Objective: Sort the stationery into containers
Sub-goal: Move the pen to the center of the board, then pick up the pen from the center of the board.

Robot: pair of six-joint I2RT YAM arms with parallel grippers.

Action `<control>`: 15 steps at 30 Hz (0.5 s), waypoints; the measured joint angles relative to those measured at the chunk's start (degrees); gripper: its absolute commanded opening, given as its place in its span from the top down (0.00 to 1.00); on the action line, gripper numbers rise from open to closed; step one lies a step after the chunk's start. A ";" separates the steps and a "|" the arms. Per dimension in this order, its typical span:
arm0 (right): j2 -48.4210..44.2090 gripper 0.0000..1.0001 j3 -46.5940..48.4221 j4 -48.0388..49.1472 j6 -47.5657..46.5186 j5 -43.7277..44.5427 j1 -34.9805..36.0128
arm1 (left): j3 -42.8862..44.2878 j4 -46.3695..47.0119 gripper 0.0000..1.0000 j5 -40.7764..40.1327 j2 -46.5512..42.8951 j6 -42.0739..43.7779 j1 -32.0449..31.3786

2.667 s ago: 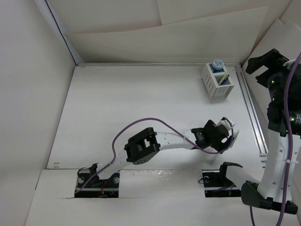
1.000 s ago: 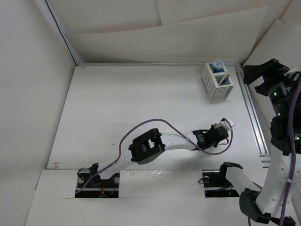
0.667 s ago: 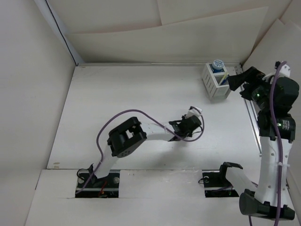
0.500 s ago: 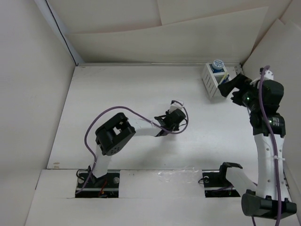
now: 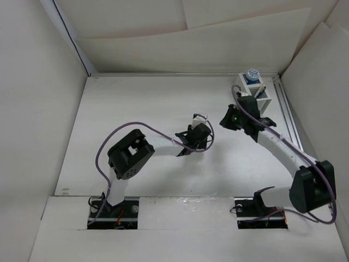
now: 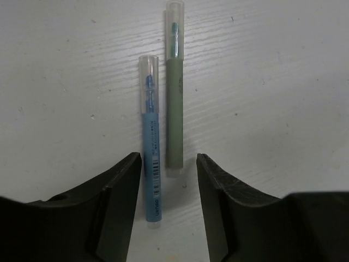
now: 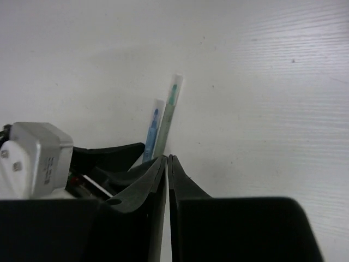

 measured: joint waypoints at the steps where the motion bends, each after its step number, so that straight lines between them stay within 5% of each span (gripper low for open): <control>1: 1.84 0.81 0.00 1.07 0.24 1.25 1.51 | 0.00 0.22 0.52 0.20 -0.07 -0.15 -0.11; 2: 3.63 0.66 0.02 2.12 0.46 2.45 2.93 | -0.04 0.39 0.46 0.37 -0.11 -0.22 -0.24; 6: 10.21 0.51 0.07 5.31 1.20 7.10 7.02 | -0.87 0.68 0.41 0.55 -0.87 -0.39 -0.59; 15: 21.14 0.50 3.82 9.29 2.54 14.08 8.04 | -4.96 -0.37 0.40 1.25 -4.66 -0.59 -0.59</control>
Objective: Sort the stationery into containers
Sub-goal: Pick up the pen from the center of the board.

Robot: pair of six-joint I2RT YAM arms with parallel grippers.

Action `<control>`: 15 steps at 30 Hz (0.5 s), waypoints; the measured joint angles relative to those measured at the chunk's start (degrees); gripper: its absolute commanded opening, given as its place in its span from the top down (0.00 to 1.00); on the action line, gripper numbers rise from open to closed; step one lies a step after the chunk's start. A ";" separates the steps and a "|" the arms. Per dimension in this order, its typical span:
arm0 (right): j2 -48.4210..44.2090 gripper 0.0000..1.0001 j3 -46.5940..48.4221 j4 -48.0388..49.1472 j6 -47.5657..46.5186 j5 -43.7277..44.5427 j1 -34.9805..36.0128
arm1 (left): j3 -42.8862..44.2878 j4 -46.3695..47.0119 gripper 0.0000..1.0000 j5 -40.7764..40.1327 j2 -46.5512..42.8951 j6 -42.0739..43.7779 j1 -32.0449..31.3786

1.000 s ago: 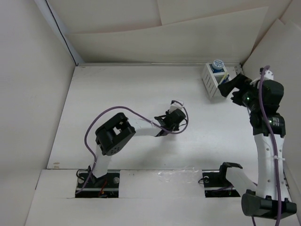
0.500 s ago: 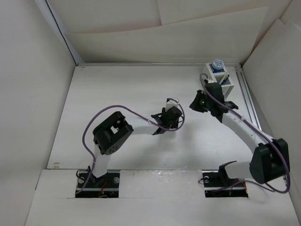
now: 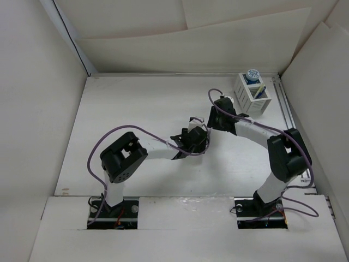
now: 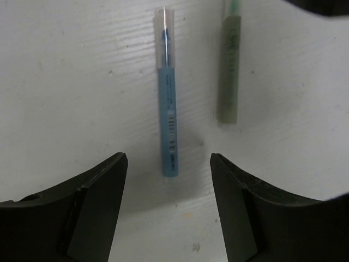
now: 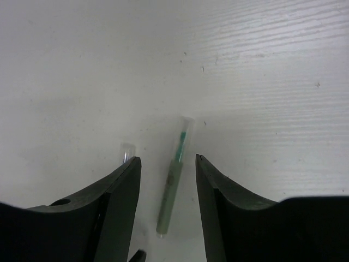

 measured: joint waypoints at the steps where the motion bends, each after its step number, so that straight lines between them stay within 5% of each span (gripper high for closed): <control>1: 1.42 0.50 0.68 0.35 0.13 0.24 0.00 | -0.83 -0.33 0.40 0.02 -0.76 -0.07 0.00; 9: 8.17 0.52 2.47 1.44 1.79 3.89 0.02 | -7.08 -3.67 0.41 0.00 -9.94 -0.55 0.00; 15: 8.17 0.69 2.47 1.86 2.49 6.67 0.00 | -9.88 -3.56 0.44 0.09 -16.85 -0.94 0.00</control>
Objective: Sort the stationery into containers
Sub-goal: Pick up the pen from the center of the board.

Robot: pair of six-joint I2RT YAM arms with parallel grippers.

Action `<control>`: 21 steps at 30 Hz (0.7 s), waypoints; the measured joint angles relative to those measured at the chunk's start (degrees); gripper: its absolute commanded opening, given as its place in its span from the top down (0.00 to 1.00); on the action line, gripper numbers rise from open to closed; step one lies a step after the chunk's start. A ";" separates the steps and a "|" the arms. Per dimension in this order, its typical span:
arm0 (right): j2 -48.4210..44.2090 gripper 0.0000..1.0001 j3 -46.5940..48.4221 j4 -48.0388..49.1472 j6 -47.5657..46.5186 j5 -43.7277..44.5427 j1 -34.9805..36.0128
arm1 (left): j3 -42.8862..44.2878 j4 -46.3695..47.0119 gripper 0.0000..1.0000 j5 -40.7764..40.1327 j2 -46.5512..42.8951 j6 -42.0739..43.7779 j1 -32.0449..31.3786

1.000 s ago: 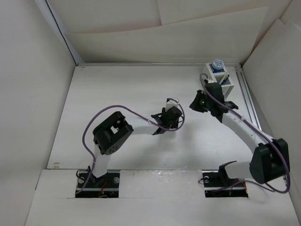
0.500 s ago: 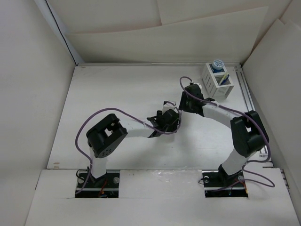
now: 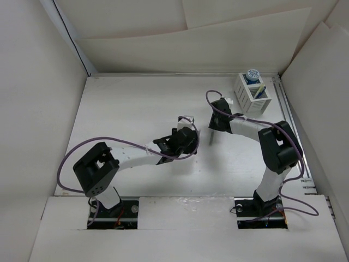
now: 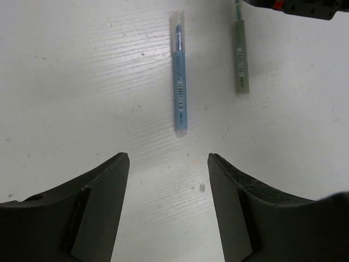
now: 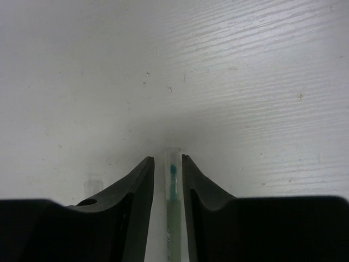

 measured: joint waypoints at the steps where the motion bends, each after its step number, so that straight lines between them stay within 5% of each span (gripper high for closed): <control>1: 0.00 0.70 0.00 0.07 0.04 0.07 0.00 | -0.33 0.04 0.44 0.00 -0.87 0.00 0.00; 7: 0.42 0.76 0.00 0.28 0.68 0.09 0.00 | -1.95 0.61 0.45 0.39 -5.27 -0.02 0.17; 12: 0.76 0.67 0.02 0.17 1.03 0.09 0.00 | -3.41 1.81 0.45 1.79 -6.16 -0.13 1.16; 18: 2.47 0.93 1.77 -0.46 1.03 0.26 0.00 | -4.92 2.45 0.46 3.26 -6.16 -0.15 1.79; 21: 2.82 0.98 2.34 -0.70 1.01 0.26 0.00 | -5.22 3.04 0.46 3.52 -6.25 -0.15 1.95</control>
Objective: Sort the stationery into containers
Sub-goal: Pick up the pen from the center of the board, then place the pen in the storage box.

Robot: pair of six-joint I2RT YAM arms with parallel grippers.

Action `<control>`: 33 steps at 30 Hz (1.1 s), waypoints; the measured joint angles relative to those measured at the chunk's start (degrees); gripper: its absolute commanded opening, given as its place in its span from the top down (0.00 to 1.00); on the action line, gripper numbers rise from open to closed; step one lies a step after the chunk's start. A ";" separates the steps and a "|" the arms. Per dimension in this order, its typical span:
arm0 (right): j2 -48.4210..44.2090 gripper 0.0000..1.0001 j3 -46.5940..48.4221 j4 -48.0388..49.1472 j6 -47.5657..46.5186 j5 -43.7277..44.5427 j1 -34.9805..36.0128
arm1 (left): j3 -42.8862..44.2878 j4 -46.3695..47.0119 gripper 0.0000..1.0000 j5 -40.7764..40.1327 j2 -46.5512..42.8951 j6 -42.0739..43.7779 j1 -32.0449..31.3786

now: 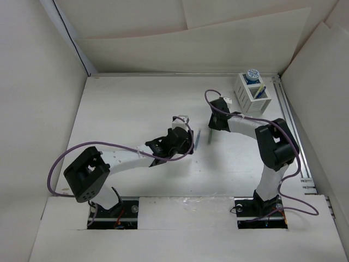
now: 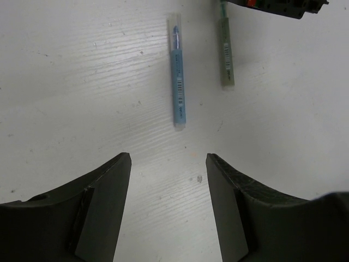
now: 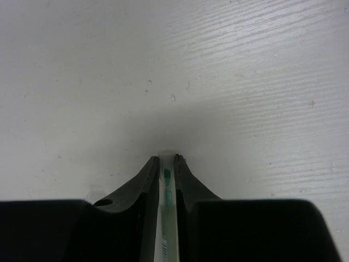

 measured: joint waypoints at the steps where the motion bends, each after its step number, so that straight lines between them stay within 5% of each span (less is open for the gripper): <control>1: -0.13 0.98 0.02 -0.13 0.00 -0.02 -0.07 | -0.17 0.44 0.47 0.24 -0.09 0.00 0.09; 7: -8.07 1.00 1.31 -6.23 -1.60 -0.33 -3.34 | -1.97 1.90 0.47 2.51 -2.27 0.00 0.94; 16: -17.64 1.00 25.68 -4.83 -7.32 11.19 -22.93 | -4.94 7.32 0.49 7.56 -2.89 0.00 1.03; 33: 5.64 1.00 31.95 2.84 -18.14 29.53 -25.51 | -8.98 13.27 0.49 8.76 -6.08 0.72 1.03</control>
